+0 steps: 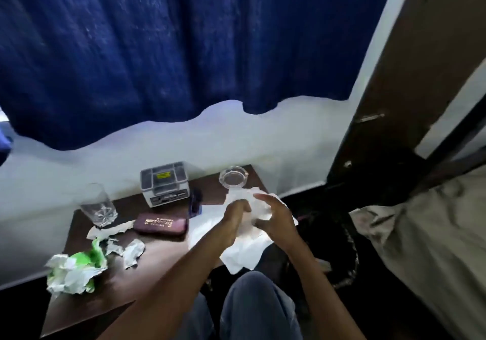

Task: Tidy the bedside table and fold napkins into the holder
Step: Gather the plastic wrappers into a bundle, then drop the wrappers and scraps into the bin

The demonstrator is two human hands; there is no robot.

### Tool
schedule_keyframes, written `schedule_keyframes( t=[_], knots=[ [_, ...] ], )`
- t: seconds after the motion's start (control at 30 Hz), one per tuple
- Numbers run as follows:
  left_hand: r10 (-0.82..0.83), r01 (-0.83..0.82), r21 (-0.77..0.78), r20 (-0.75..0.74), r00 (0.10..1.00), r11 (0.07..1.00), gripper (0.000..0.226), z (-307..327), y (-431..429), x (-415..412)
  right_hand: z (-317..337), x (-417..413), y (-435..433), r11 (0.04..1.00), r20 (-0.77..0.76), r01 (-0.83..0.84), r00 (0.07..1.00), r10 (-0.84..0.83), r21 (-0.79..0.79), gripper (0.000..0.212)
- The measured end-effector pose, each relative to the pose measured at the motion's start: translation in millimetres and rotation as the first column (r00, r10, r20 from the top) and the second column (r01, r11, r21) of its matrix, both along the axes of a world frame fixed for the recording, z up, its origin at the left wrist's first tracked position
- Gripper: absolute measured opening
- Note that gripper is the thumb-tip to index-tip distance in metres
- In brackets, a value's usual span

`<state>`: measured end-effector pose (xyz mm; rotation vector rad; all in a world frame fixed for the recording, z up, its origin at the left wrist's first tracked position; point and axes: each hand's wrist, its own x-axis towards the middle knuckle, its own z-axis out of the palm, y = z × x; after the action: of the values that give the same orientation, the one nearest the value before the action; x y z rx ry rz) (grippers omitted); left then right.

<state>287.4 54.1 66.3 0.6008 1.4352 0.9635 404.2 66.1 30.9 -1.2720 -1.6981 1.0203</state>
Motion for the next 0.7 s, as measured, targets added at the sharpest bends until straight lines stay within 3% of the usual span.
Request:
schedule_keyframes(
  t=[0.07, 0.13, 0.2, 0.33, 0.43, 0.47, 0.5, 0.57, 0.6, 0.63, 0.7],
  knots=[
    [-0.087, 0.101, -0.089, 0.145, 0.986, 0.991, 0.024, 0, 11, 21, -12, 15, 8, 0.978, -0.036, 0.208, 0.977, -0.209, -0.020, 0.042],
    [-0.213, 0.240, -0.108, 0.217, 0.953, 0.965, 0.029, -6, 20, 38, -22, 32, 16, 0.922, -0.052, 0.375, 0.923, -0.380, -0.095, 0.039],
    [-0.291, 0.324, -0.123, 0.231, 0.928, 0.938, 0.035, -10, 23, 52, -34, 56, 25, 0.833, 0.019, 0.551, 0.835, -0.550, -0.051, 0.031],
    [-0.268, 0.284, -0.068, 0.180, 0.946, 0.956, 0.035, -28, 31, 61, -69, 112, 37, 0.619, 0.192, 0.783, 0.618, -0.762, -0.059, 0.023],
    [-0.249, 0.258, -0.037, 0.154, 0.956, 0.966, 0.024, -43, 36, 65, -99, 132, 43, 0.511, 0.134, 0.837, 0.539, -0.831, -0.199, 0.015],
    [-0.236, 0.244, -0.038, 0.152, 0.960, 0.969, 0.022, -48, 37, 67, -112, 135, 45, 0.515, 0.148, 0.832, 0.547, -0.824, -0.207, 0.022],
    [-0.231, 0.239, -0.043, 0.137, 0.963, 0.970, 0.021, -52, 38, 71, -124, 140, 46, 0.572, 0.257, 0.800, 0.600, -0.757, -0.183, 0.029],
    [-0.252, 0.258, -0.055, 0.100, 0.963, 0.965, 0.020, -59, 39, 74, -150, 151, 48, 0.746, 0.628, 0.640, 0.661, -0.411, -0.185, 0.052],
    [-0.262, 0.268, -0.063, 0.090, 0.961, 0.961, 0.019, -60, 40, 75, -163, 156, 49, 0.767, 0.725, 0.588, 0.642, -0.250, -0.256, 0.067],
    [-0.263, 0.269, -0.076, 0.079, 0.961, 0.960, 0.019, -62, 41, 75, -172, 160, 51, 0.756, 0.749, 0.565, 0.645, -0.154, -0.331, 0.078],
    [-0.249, 0.254, -0.091, 0.068, 0.966, 0.963, 0.018, -63, 43, 73, -184, 166, 54, 0.740, 0.687, 0.540, 0.711, -0.146, -0.401, 0.075]
  ],
)
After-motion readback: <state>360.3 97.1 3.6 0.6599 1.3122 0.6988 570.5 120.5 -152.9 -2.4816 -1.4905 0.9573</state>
